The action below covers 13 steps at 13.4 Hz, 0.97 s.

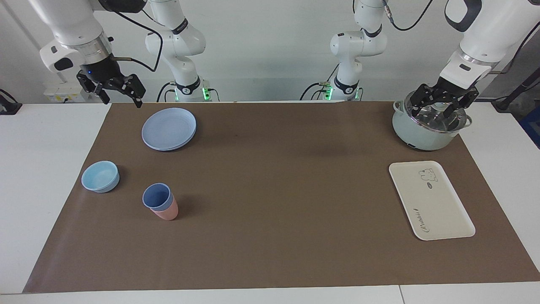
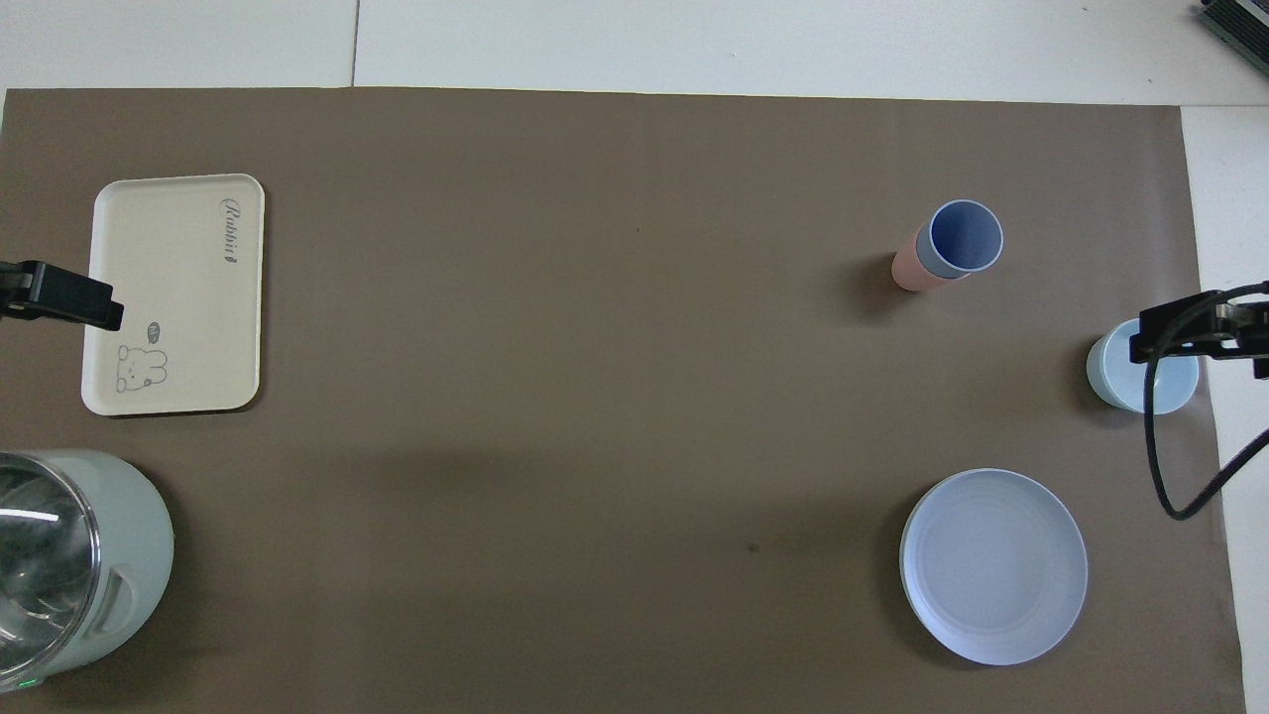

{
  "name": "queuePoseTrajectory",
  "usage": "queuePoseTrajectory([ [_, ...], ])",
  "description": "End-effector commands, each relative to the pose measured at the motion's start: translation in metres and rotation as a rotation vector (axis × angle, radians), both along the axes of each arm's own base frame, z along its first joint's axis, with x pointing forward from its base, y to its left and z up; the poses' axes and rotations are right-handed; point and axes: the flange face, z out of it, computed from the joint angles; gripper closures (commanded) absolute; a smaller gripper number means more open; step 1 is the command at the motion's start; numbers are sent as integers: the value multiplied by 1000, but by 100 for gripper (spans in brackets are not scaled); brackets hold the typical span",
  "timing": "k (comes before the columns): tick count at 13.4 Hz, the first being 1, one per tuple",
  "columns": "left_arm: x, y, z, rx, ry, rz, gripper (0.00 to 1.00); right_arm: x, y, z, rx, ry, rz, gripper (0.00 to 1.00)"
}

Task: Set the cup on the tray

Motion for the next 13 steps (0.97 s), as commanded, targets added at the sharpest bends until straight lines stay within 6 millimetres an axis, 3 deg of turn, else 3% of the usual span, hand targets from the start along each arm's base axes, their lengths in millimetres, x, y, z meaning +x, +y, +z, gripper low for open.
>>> queuePoseTrajectory([
  [1, -9, 2, 0, 19, 2, -2, 0, -2, -2, 0, -5, -13, -18, 0],
  [5, -9, 2, 0, 19, 4, -2, 0, -1, -3, -10, -1, -23, 14, 0],
  [6, -9, 2, 0, 19, 4, -2, 0, 2, -9, -12, -1, -66, 98, 0],
  [9, -9, 2, 0, 19, 2, -2, 0, 3, -64, -28, 73, -133, 376, 0],
  [10, -9, 2, 0, 19, 4, -2, 0, -1, -83, -42, 94, -194, 474, 0],
  [13, -9, 2, 0, 19, 4, -2, 0, -3, -112, -78, 169, -325, 696, 0],
])
